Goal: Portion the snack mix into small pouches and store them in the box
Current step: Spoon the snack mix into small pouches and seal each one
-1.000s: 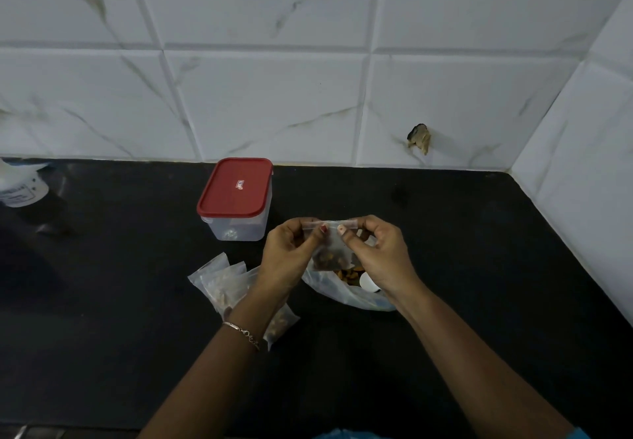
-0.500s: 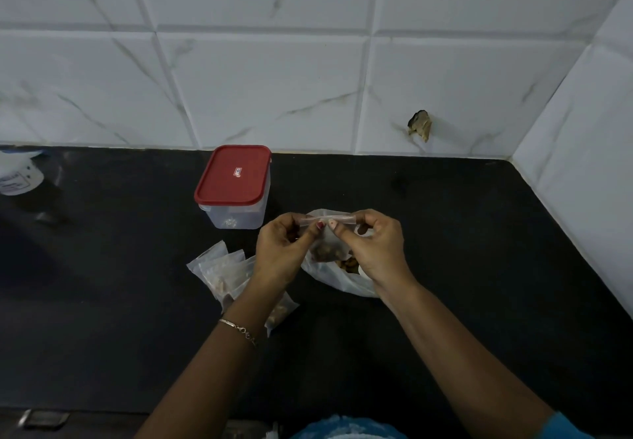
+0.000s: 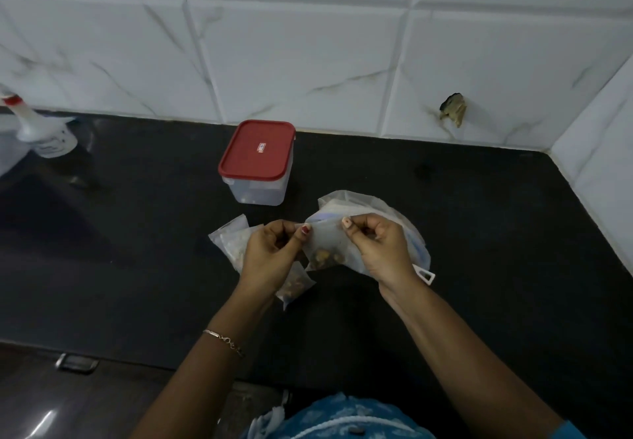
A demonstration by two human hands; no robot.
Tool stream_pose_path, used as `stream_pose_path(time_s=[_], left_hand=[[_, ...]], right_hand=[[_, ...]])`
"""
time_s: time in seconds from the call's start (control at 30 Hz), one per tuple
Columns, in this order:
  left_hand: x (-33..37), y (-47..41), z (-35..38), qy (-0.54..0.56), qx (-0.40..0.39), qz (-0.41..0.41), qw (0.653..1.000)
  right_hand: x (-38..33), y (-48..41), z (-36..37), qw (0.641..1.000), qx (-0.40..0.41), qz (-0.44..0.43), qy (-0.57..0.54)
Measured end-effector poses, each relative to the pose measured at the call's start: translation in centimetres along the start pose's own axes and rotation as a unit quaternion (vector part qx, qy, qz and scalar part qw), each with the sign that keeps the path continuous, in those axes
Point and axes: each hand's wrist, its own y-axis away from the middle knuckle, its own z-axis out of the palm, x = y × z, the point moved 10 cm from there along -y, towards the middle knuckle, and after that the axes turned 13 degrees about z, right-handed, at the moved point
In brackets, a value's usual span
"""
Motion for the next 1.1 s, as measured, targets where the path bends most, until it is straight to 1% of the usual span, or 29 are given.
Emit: stream_pose_path(time_s=[0.1,0.23,0.33,0.4,0.53,0.63,0.73,0.83,0.9,0.97,1.0,1.1], left_hand=[[-1.4,1.3,-1.0,0.004,0.008,-0.039,0.999],[-3.6,2.7,-2.4,0.004,0.023,-0.089,0.996],[-5.6,3.5,-3.6,-0.034,0.040,-0.118,0.992],[-6.2,3.8,-4.3,-0.060,0.057,-0.122,0.989],[-5.9,3.4,-5.5,-0.143,0.084,-0.083,0.983],[-5.3,3.1,-6.0,-0.205,0.080,-0.051,0.974],[-4.8,3.0,-5.8,-0.255,0.074,-0.031,0.963],[-3.1,2.5,-4.9,-0.331,0.082,0.023,0.940],[-1.9,1.9,-3.6,-0.346,0.084,0.059,0.933],[-1.1,1.0,-1.6,-0.337,0.057,0.096,0.935],[-0.9,0.5,-0.3,-0.326,0.031,0.110,0.938],[-0.7,-0.5,3.3,-0.292,-0.042,0.130,0.947]], right_hand=[[1.3,-0.1,1.5,0.999,-0.014,0.019,0.025],[3.0,-0.5,2.9,0.996,-0.006,0.044,0.072],[4.3,-1.0,3.7,0.993,0.009,0.046,0.113],[5.1,-1.3,4.2,0.990,0.010,0.063,0.128],[5.6,-1.6,5.1,0.988,-0.007,0.085,0.126],[5.2,-1.8,4.6,0.989,-0.016,0.074,0.130],[4.3,-1.8,1.8,0.986,0.031,0.029,0.161],[3.6,-1.3,-2.3,0.979,0.094,-0.007,0.180],[3.7,-0.8,-5.5,0.968,0.147,-0.008,0.202],[4.1,-0.2,-8.0,0.952,0.178,-0.001,0.249],[4.3,0.2,-9.1,0.943,0.189,0.000,0.273],[5.4,1.0,-11.9,0.925,0.210,0.009,0.316]])
